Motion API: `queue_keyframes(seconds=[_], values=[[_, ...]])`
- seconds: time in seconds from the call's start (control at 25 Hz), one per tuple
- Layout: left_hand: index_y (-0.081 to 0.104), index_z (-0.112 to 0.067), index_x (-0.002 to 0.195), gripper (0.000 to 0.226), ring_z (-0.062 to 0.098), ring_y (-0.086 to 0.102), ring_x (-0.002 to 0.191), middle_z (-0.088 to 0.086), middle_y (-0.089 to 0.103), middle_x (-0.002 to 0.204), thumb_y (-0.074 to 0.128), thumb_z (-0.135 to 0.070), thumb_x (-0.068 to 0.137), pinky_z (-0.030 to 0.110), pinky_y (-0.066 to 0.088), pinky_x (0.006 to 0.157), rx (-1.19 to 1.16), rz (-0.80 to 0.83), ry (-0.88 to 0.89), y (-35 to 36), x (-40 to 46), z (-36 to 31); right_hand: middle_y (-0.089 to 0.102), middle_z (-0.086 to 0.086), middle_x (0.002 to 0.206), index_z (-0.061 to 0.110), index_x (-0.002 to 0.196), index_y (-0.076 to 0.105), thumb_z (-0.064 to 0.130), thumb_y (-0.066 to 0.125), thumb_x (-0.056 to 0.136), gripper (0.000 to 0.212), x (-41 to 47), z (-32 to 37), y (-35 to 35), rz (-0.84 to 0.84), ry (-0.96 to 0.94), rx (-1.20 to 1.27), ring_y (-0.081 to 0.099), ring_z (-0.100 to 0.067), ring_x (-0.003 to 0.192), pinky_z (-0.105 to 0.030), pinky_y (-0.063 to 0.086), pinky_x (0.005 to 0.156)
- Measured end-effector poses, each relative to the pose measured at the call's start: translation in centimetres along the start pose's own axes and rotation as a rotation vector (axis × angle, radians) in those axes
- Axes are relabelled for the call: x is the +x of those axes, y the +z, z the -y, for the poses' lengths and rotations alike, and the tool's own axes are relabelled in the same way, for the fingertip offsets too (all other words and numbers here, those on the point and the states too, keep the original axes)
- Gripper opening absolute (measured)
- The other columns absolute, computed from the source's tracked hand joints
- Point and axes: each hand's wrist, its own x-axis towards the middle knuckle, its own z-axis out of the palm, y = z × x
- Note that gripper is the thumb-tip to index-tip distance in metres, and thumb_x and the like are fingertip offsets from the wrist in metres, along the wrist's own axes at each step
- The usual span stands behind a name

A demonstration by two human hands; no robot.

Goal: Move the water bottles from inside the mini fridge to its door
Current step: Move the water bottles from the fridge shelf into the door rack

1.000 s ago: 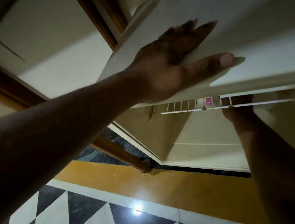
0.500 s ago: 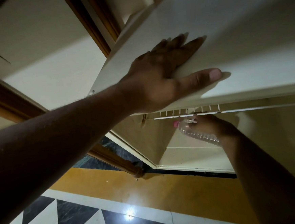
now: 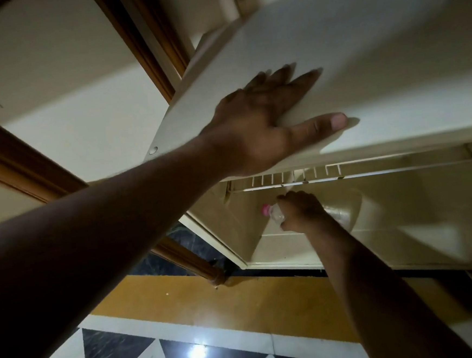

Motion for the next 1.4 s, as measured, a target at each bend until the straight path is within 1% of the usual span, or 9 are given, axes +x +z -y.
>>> queue_keyframes(seconds=[0.2,0.36,0.48,0.6,0.8,0.92,1.12,1.24,1.4], values=[[0.014,-0.051,0.156,0.101,0.015,0.003,0.155,-0.011,0.007,0.169,0.02,-0.095,0.066,0.042,0.007,0.12,0.003,0.002,0.014,0.0,0.0,0.1,0.064,-0.014,0.112,0.009,0.115,0.055,0.031,0.074,0.077,0.048,-5.6,2.7,-2.3,-0.001,-0.015,0.043,0.064,-0.034,0.101,-0.035,0.048,0.082],[0.016,-0.049,0.156,0.107,0.017,0.005,0.155,-0.009,0.009,0.17,0.016,-0.1,0.062,0.044,0.009,0.12,0.013,-0.023,0.033,0.1,0.0,0.3,0.065,-0.013,0.11,0.01,0.114,0.052,0.034,0.071,0.081,0.045,-13.1,4.2,-3.9,-0.001,0.104,0.204,0.063,-0.032,0.101,-0.037,0.048,0.083],[0.017,-0.046,0.157,0.108,0.02,0.006,0.156,-0.007,0.009,0.17,0.016,-0.1,0.063,0.046,0.009,0.121,0.027,-0.033,0.052,0.1,0.0,0.2,0.06,-0.004,0.121,0.017,0.128,0.044,0.036,0.067,0.085,0.052,-19.7,4.3,-4.6,-0.097,0.298,0.442,0.059,-0.024,0.11,-0.033,0.048,0.093],[0.016,-0.043,0.158,0.106,0.022,0.006,0.156,-0.005,0.01,0.17,0.017,-0.099,0.068,0.047,0.011,0.122,0.042,-0.042,0.061,0.2,-0.2,0.2,0.051,0.002,0.139,0.02,0.143,0.035,0.044,0.063,0.087,0.067,-26.1,4.5,-6.2,-0.183,0.46,0.573,0.049,-0.021,0.129,-0.028,0.038,0.104],[0.019,-0.04,0.158,0.119,0.026,0.012,0.155,-0.004,0.013,0.169,0.01,-0.105,0.058,0.051,0.016,0.12,0.044,-0.067,0.111,0.4,0.1,0.7,0.062,-0.001,0.127,0.022,0.134,0.048,0.028,0.073,0.082,0.058,-34.9,5.5,-9.4,-0.556,0.724,0.702,0.057,-0.019,0.119,-0.038,0.046,0.102],[0.021,-0.039,0.158,0.119,0.028,0.015,0.154,-0.003,0.015,0.169,0.01,-0.105,0.06,0.054,0.019,0.118,0.046,-0.068,0.136,0.6,0.3,1.2,0.061,-0.002,0.132,0.019,0.138,0.047,0.019,0.074,0.083,0.061,-40.3,7.2,-9.7,-0.821,0.876,0.791,0.056,-0.019,0.122,-0.043,0.045,0.106],[0.035,-0.026,0.155,0.101,0.031,0.031,0.148,0.006,0.032,0.164,0.002,-0.085,0.08,0.05,0.031,0.115,0.108,-0.173,0.267,1.0,-0.2,-0.4,0.055,-0.002,0.14,0.021,0.142,0.043,0.009,0.073,0.084,0.067,-44.9,9.2,-8.1,-1.043,0.983,0.734,0.049,-0.022,0.131,-0.047,0.042,0.11],[0.023,-0.029,0.159,0.085,0.029,0.023,0.152,0.006,0.024,0.167,0.0,-0.074,0.09,0.05,0.026,0.119,0.133,-0.183,0.368,2.1,-0.4,-2.8,0.053,-0.004,0.141,0.02,0.142,0.041,0.008,0.073,0.083,0.069,-44.9,9.3,-7.4,-1.099,1.018,0.61,0.048,-0.024,0.132,-0.044,0.043,0.108],[0.018,-0.035,0.159,0.09,0.024,0.017,0.154,0.0,0.019,0.168,-0.005,-0.08,0.084,0.05,0.021,0.12,0.102,-0.174,0.372,3.0,0.5,-2.1,0.049,-0.008,0.144,0.013,0.143,0.039,0.011,0.07,0.087,0.064,-44.9,7.9,-5.2,-1.06,1.044,0.446,0.043,-0.025,0.135,-0.035,0.036,0.11]])
